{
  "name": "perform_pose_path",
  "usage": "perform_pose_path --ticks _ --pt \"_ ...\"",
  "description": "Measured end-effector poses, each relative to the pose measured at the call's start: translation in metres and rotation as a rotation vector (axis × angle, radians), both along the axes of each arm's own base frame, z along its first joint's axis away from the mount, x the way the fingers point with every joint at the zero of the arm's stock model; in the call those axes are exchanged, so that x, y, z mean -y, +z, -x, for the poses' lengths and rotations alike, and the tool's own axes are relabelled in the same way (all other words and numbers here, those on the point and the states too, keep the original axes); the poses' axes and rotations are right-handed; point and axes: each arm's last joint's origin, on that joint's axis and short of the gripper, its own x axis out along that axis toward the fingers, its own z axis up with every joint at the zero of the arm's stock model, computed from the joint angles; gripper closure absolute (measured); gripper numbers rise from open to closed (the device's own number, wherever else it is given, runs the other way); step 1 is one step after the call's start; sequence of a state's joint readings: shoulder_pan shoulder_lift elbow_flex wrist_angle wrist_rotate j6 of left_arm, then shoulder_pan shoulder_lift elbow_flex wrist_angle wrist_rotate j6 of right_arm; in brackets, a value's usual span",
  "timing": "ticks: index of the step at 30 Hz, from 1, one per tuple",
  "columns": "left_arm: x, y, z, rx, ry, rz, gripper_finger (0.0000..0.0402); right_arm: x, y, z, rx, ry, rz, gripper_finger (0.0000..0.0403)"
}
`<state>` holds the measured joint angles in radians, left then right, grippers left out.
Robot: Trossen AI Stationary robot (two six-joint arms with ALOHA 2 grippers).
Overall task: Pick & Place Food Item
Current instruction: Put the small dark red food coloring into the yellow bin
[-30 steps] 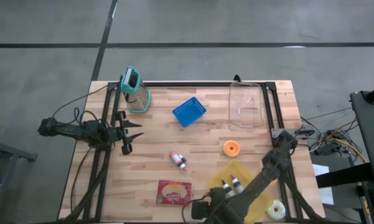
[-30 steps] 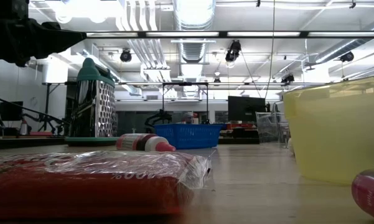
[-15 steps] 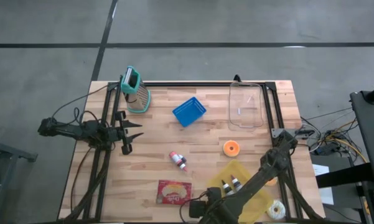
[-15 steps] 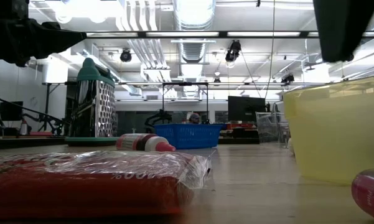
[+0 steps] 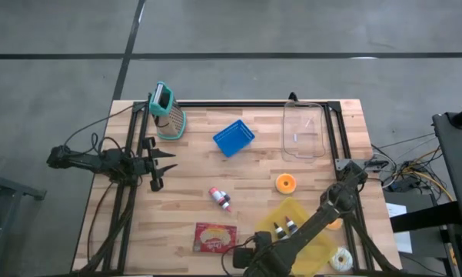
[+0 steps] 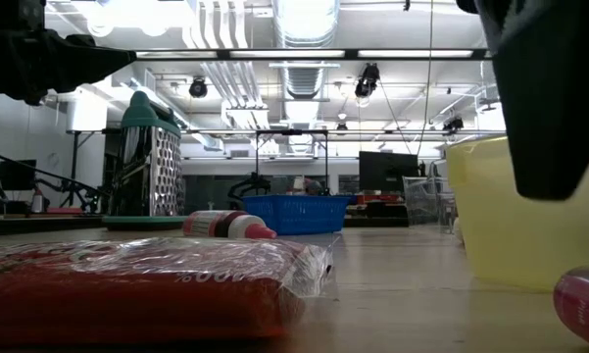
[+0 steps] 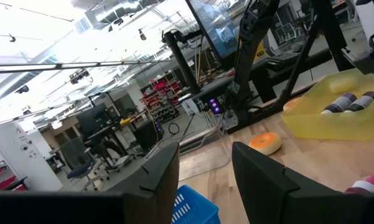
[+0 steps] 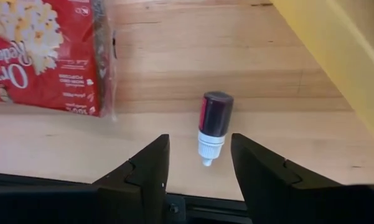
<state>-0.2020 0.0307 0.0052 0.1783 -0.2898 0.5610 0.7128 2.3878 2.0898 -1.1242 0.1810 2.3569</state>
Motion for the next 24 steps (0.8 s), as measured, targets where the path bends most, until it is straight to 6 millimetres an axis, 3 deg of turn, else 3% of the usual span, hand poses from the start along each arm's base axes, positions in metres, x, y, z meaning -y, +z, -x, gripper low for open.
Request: perform_pose_path --ticks 24 --pt "0.000 0.000 0.000 0.000 0.000 0.000 0.0250 0.003 -0.013 -0.001 -0.007 -0.012 -0.004 0.0256"
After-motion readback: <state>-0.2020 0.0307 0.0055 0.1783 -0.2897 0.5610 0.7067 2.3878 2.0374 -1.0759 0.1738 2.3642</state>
